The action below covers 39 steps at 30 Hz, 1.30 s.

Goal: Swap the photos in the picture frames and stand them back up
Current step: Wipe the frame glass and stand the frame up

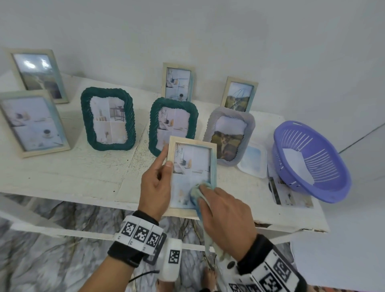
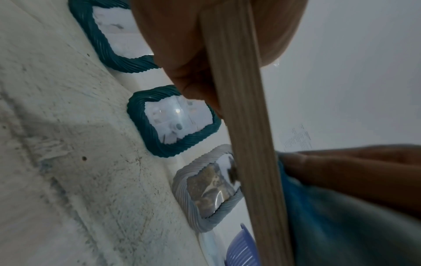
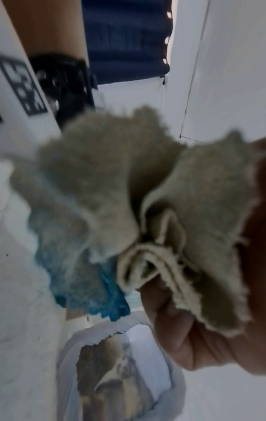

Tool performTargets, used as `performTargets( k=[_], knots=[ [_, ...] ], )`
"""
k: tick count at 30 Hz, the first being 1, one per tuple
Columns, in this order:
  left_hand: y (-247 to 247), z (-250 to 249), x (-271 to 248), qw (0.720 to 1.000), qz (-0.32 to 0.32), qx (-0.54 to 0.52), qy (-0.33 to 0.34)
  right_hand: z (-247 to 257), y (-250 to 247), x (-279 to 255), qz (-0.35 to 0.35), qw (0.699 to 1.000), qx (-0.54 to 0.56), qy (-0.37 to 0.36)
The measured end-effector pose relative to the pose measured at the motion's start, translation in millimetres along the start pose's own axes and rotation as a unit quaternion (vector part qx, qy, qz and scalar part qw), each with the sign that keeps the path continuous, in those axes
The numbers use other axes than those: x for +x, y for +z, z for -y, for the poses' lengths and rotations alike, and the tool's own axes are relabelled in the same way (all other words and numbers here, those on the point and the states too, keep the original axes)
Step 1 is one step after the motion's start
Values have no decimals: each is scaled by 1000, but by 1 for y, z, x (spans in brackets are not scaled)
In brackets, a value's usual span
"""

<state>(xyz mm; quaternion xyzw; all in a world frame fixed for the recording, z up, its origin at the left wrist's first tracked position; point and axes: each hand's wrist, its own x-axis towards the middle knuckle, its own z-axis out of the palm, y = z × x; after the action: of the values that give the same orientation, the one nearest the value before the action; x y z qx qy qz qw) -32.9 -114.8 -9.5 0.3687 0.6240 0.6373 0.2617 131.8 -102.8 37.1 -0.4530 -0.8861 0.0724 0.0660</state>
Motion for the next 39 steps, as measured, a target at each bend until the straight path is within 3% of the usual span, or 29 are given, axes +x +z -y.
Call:
performTargets(
  k=[3, 6, 8, 11, 14, 16, 20, 27, 33, 39],
  knots=[
    [3, 2, -3, 1000, -8, 6, 6, 3, -2, 9, -50, 998, -6, 30],
    [7, -1, -6, 1000, 1, -1, 4, -4, -4, 26, -40, 997, 6, 58],
    [6, -3, -4, 1000, -3, -5, 1, -6, -4, 25, -41, 998, 49, 12],
    [-1, -3, 3, 1000, -16, -14, -5, -7, -4, 6, 28, 992, 94, -85],
    [-6, -6, 4, 1000, -14, -8, 3, -21, -11, 1, 75, 986, 49, -141],
    [-4, -6, 2, 1000, -7, -6, 3, -29, -15, 11, 45, 987, -17, -155],
    [2, -3, -1, 1000, 4, -2, 0, -33, -19, 35, -32, 990, -74, -115],
    [-3, -1, -3, 1000, 15, 5, -20, -38, -21, 19, 61, 969, -41, -234],
    [-3, -4, 3, 1000, 25, 6, -10, -31, -27, 36, 18, 976, -94, -196],
    [-1, 2, -2, 999, 26, 11, -26, -31, -29, 23, 80, 953, -105, -272]
  ],
)
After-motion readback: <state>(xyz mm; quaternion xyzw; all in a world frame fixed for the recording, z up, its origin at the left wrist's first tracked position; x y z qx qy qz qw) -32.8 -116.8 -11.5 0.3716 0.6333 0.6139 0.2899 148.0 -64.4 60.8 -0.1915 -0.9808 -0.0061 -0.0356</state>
